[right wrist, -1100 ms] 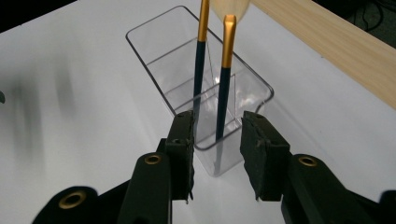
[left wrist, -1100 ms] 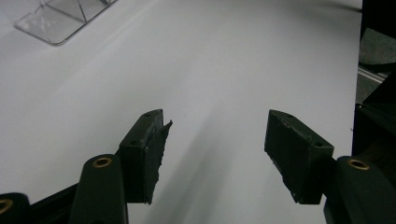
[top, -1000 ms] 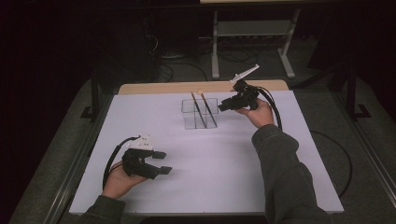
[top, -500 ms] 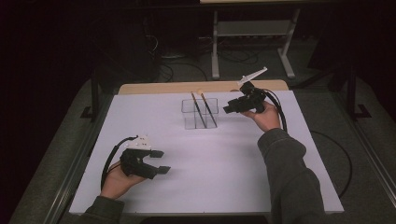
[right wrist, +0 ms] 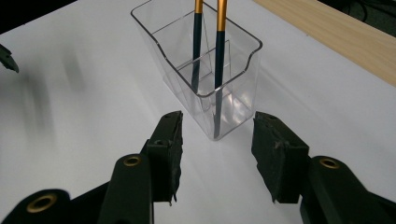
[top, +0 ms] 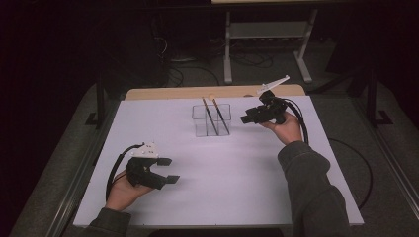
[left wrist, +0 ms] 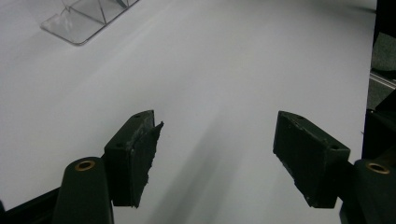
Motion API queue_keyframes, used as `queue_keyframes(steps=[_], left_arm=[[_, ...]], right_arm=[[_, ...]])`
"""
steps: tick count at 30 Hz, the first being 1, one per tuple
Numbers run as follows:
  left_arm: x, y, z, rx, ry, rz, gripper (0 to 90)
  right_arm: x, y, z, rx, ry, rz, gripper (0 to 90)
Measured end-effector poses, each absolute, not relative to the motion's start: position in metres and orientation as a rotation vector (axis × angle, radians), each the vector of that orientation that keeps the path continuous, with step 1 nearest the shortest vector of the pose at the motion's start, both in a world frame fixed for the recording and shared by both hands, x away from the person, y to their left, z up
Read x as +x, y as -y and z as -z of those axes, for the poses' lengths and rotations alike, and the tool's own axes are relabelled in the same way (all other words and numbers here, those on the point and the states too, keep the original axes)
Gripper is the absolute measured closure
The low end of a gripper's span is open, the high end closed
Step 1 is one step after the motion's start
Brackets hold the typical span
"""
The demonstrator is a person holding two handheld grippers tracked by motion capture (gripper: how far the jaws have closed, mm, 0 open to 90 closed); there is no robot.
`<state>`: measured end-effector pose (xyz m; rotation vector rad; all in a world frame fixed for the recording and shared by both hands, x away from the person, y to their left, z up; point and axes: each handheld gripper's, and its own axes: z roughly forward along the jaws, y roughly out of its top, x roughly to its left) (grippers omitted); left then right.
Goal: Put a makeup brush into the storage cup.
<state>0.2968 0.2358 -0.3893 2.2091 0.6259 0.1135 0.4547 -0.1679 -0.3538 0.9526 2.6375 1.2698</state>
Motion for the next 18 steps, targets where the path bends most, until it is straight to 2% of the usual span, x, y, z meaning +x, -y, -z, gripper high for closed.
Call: queue_keyframes(steps=[18], left_arm=[[0.298,-0.238,0.387,2.199,-0.658,-0.15,25.1]], right_arm=[[0.435,0.181,0.363,0.956,-2.613,-1.285,43.8]])
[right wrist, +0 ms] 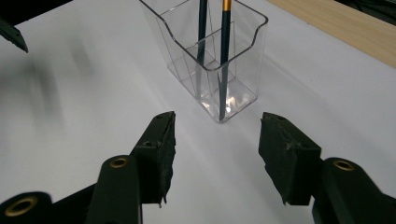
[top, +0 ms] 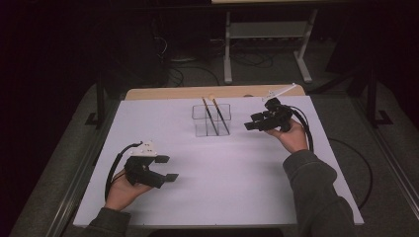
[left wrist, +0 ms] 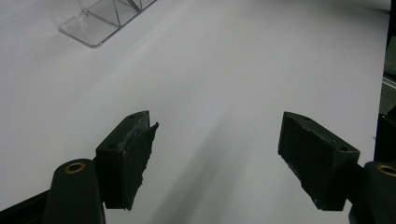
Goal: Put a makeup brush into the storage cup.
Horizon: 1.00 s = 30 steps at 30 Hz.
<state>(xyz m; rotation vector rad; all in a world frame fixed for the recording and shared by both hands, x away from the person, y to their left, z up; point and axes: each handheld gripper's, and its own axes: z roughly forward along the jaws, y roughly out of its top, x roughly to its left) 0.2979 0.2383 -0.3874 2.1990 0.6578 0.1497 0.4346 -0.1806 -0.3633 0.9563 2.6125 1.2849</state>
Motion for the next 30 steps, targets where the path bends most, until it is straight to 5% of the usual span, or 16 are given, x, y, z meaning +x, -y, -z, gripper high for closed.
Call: queue_keyframes(steps=[30], left_arm=[[0.298,-0.244,0.388,2.181,-0.681,-0.188,22.5]], right_arm=[[0.395,0.202,0.374,0.974,-2.561,-1.289,33.6]])
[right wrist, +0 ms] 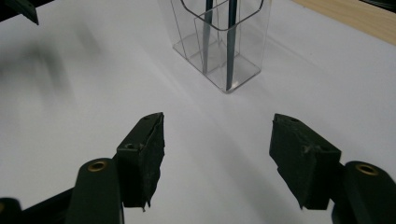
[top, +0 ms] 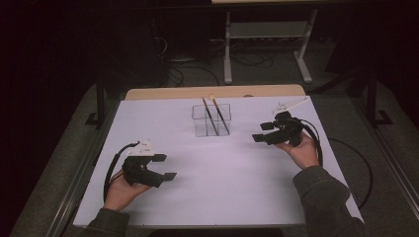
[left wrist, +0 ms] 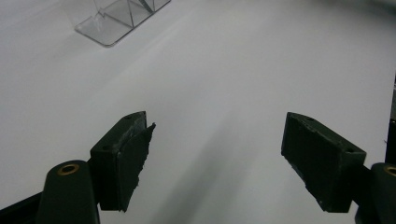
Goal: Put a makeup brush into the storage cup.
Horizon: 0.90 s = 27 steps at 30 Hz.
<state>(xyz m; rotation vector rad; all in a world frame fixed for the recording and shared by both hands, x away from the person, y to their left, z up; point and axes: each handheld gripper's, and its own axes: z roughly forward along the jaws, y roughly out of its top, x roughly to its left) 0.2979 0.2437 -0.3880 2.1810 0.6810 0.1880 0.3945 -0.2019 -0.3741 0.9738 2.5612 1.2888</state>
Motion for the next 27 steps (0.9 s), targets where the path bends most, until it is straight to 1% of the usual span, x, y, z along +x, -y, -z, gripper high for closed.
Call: queue_keyframes(steps=[27], left_arm=[[0.298,-0.246,0.39,2.172,-0.703,-0.188,21.7]], right_arm=[[0.363,0.212,0.385,0.993,-2.52,-1.307,27.1]])
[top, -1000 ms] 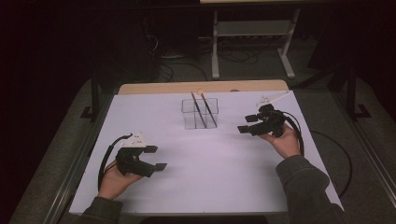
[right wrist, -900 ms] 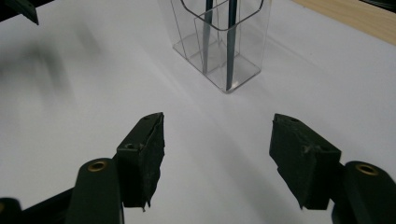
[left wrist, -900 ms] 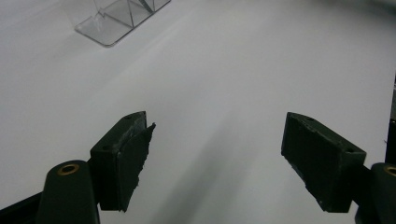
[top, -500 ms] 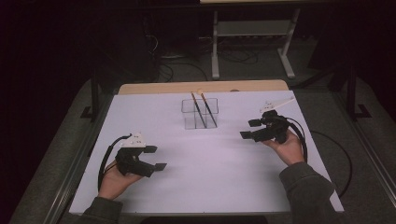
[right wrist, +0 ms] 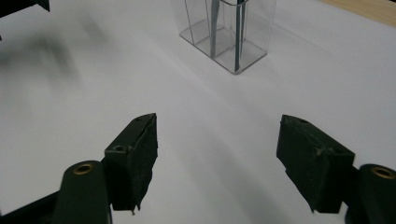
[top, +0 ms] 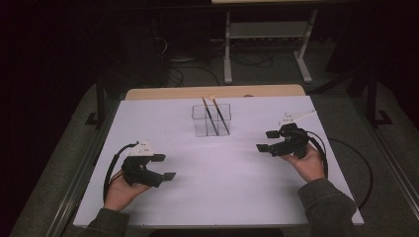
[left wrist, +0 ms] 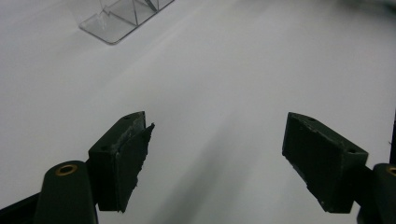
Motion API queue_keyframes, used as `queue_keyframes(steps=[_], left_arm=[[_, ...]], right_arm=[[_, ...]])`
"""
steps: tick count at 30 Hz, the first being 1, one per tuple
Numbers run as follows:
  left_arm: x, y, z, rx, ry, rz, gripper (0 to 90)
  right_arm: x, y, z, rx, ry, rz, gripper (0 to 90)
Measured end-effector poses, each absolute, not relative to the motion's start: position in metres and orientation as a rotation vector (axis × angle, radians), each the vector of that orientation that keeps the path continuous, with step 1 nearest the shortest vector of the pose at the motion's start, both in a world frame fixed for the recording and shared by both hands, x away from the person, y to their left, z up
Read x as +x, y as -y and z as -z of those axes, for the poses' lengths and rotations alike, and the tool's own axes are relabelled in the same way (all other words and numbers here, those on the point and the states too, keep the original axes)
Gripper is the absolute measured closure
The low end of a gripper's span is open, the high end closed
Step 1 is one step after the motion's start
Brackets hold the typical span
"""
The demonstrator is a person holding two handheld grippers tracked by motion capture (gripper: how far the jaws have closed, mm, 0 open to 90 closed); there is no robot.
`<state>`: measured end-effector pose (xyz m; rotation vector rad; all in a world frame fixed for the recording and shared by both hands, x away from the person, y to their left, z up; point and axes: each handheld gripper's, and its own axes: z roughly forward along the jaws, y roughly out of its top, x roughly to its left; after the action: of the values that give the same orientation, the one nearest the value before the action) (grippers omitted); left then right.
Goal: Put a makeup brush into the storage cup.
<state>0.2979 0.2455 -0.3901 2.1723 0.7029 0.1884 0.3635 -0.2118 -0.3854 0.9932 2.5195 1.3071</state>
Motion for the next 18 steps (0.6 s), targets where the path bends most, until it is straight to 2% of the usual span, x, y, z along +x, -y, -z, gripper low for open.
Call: queue_keyframes(steps=[18], left_arm=[[0.298,-0.246,0.392,2.17,-0.71,-0.188,21.5]], right_arm=[[0.344,0.221,0.391,1.019,-2.47,-1.315,20.8]])
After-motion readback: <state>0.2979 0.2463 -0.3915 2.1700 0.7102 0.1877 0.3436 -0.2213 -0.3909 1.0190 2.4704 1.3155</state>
